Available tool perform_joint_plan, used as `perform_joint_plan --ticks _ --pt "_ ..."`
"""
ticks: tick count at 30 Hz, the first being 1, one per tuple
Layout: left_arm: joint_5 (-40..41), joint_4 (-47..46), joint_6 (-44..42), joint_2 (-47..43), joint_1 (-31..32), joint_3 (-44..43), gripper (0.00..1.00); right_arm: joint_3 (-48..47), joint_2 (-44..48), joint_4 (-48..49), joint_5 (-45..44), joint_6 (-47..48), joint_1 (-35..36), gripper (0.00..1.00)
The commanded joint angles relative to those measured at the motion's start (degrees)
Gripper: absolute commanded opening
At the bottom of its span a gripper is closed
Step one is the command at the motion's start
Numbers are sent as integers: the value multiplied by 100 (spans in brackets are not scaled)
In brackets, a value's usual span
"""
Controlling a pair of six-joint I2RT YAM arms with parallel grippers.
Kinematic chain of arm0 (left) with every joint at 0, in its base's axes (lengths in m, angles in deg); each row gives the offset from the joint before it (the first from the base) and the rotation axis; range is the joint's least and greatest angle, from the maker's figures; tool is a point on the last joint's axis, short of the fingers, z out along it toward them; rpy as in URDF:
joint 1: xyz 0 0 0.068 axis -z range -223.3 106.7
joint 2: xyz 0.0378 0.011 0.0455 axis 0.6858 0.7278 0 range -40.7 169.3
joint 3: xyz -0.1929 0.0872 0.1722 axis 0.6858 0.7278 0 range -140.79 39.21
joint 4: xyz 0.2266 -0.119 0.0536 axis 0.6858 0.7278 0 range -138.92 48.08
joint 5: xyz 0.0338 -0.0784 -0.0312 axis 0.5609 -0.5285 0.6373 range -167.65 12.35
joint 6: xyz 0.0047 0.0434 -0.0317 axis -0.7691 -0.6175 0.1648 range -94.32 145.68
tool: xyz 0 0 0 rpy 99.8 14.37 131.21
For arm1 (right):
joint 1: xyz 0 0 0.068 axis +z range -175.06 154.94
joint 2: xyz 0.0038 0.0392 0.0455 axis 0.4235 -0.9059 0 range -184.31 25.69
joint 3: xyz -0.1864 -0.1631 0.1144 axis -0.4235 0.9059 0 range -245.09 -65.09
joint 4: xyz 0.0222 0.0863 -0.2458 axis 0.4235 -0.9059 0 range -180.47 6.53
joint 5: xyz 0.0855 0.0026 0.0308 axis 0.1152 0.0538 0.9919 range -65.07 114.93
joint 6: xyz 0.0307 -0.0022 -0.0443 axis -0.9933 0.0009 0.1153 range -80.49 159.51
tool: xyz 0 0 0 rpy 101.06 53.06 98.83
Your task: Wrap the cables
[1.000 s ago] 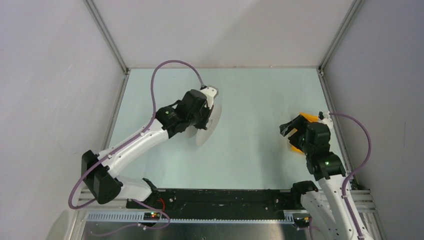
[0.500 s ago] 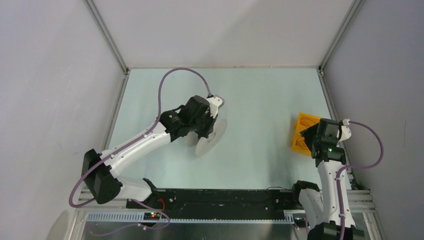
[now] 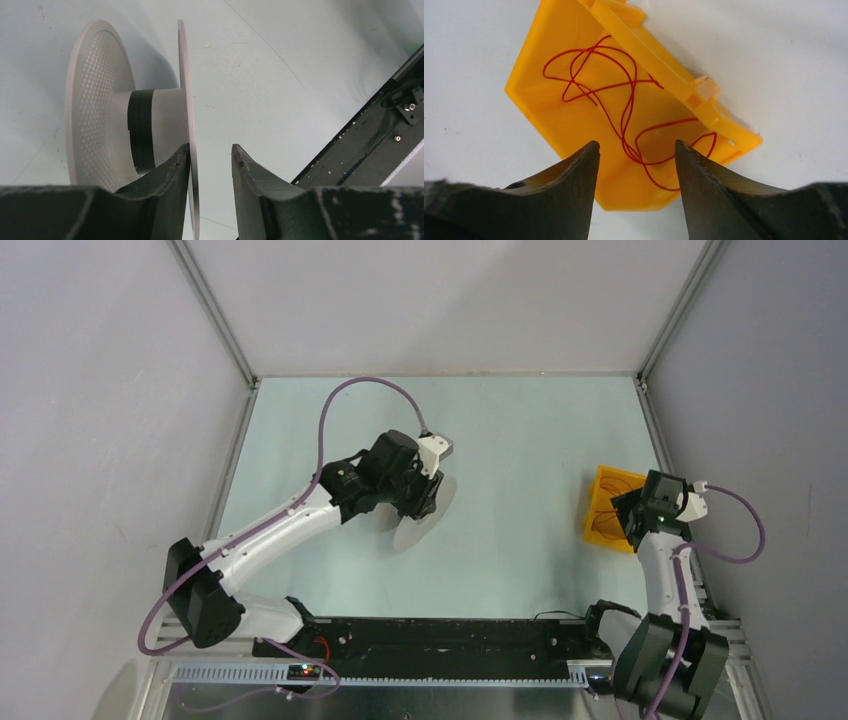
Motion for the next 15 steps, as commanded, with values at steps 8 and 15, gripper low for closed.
perform_joint_plan --ticks 8,15 --pt "-279 -101 -119 -185 16 -134 44 17 -1130 1146 -508 -208 -164 49" --pt "-133 -102 -139 -244 16 -129 45 -23 -693 1262 -563 91 -156 0"
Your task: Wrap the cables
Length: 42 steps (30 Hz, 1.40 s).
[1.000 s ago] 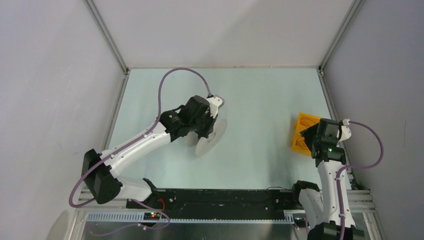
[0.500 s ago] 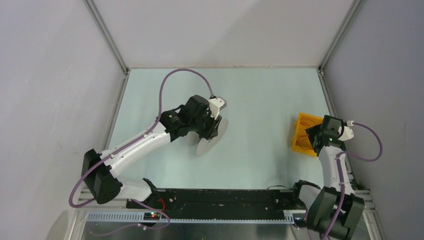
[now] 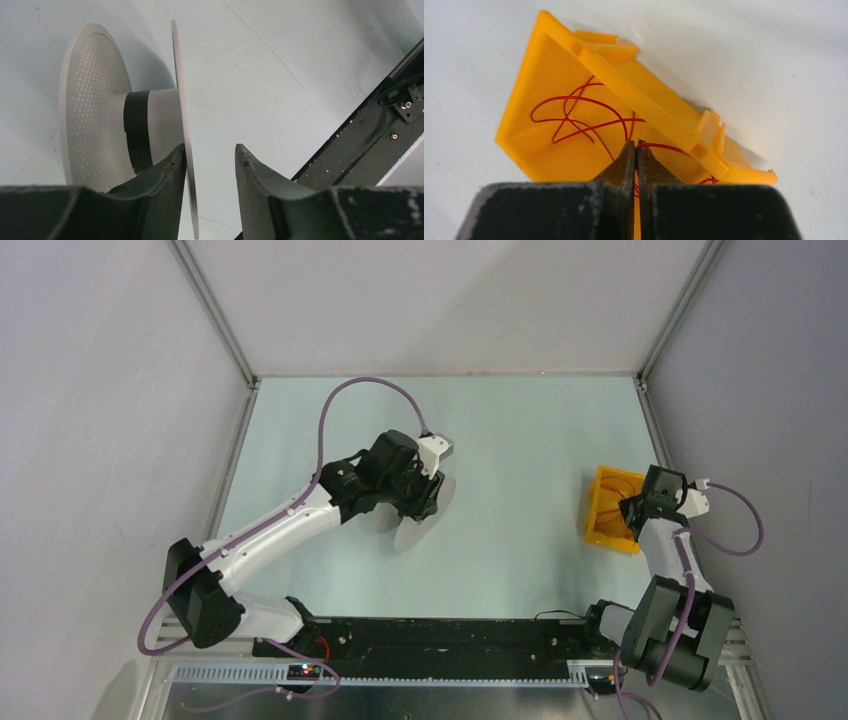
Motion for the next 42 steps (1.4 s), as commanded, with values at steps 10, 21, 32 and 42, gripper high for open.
perform_joint_plan --ticks 10,21,32,42 --pt "99 -112 -102 -527 17 -137 50 -1173 2102 64 -163 1160 510 0" --pt "447 -137 -15 -981 13 -107 52 -2673 2055 2501 2796 1990 948 0" --pt "709 -487 361 -1431 2 -478 60 -3161 1589 2105 3140 1092 2101 0" --pt "-950 -896 -362 -1292 7 -982 70 -2933 1552 1073 3472 173 3001 0"
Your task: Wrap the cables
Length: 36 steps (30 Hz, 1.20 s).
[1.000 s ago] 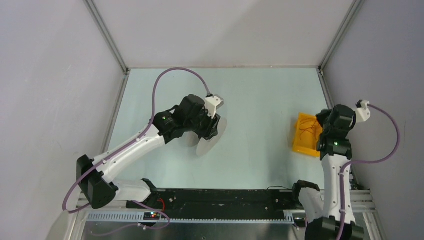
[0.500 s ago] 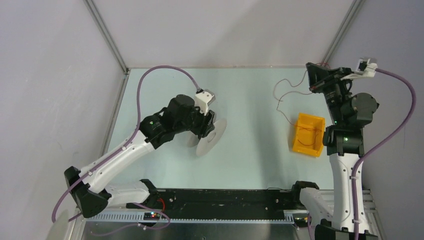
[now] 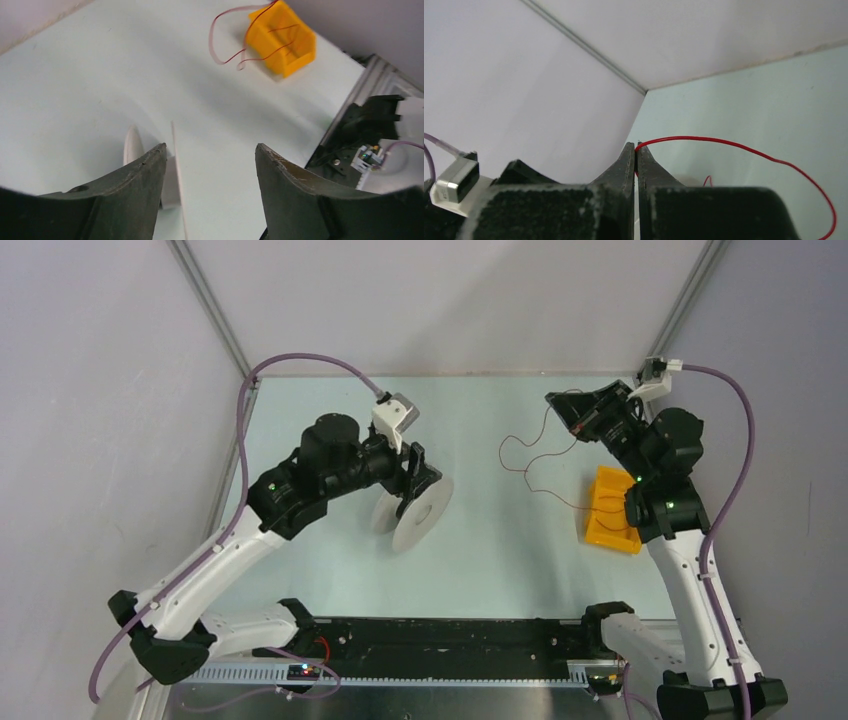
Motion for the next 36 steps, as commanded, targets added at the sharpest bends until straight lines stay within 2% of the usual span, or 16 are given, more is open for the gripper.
perform_joint_plan --ticks 1,5,10,14,19,30,36 --pt "-1145 -355 -488 215 3 -394 70 128 202 -21 191 -459 299 0" --pt "-1354 -444 -294 540 -3 -429 69 509 338 666 466 -1160 332 0" --pt "-1611 -1135 294 696 3 -137 69 625 383 1067 881 -1813 338 0" --pt "-1739 -1534 391 931 3 -71 68 755 552 1278 887 -2024 347 0" --pt "-2275 -1969 490 1352 5 -76 66 851 687 1348 875 -2186 345 0" --pt "-2479 -2909 552 1923 9 251 65 862 784 1566 997 -2483 363 0" --pt "-2776 -3262 775 2344 4 121 57 946 804 1652 1003 -2571 382 0"
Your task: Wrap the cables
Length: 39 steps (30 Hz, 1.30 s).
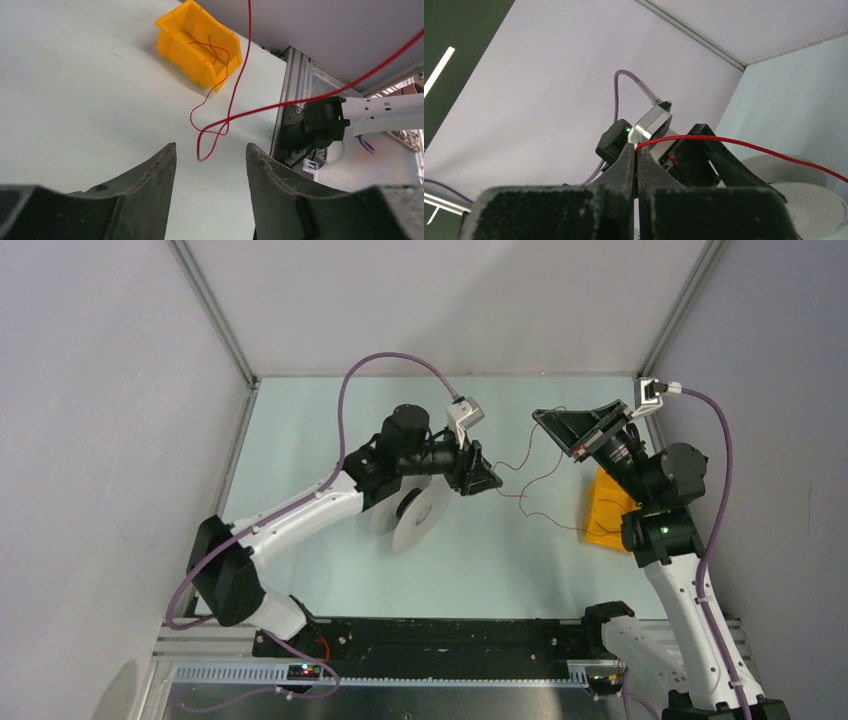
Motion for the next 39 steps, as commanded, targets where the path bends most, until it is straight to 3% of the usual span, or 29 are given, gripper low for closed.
perform_joint_plan --ticks 1,4,5,8,14,19,24,30,33,37,39 --pt "-376 -541 218 275 1 -147 53 37 99 330 124 -126 44 0" --pt "-471 -618 324 356 5 -164 40 38 115 297 102 -52 38 0" --pt "-510 -631 350 372 6 -182 27 38 119 294 95 -21 32 0" --pt "-368 -634 460 276 1 -183 2 39 126 285 24 243 -52 0" --pt "940 -166 398 -658 -42 -185 0 -109 -50 771 -754 1584 -304 0" --pt "1946 668 -36 -1131 -39 -821 0 -1588 -1056 1241 -730 3287 -211 0" --pt "3183 934 -411 -1557 -44 -1270 0 -3219 -2457 1863 -235 3943 -107 0" --pt "3603 1534 -684 -1551 -141 -1718 0 -4454 -3746 2105 726 3906 -26 0" --pt "3581 1801 -560 -1573 -241 -1678 0 -4565 -4182 2259 1143 3748 49 0" --pt "3523 2117 -331 -1732 -536 -1465 0 -5387 -4866 810 1712 4031 309 0" --pt "3226 2289 -176 -1826 -725 -1308 0 -5196 -4941 550 1738 4072 429 0"
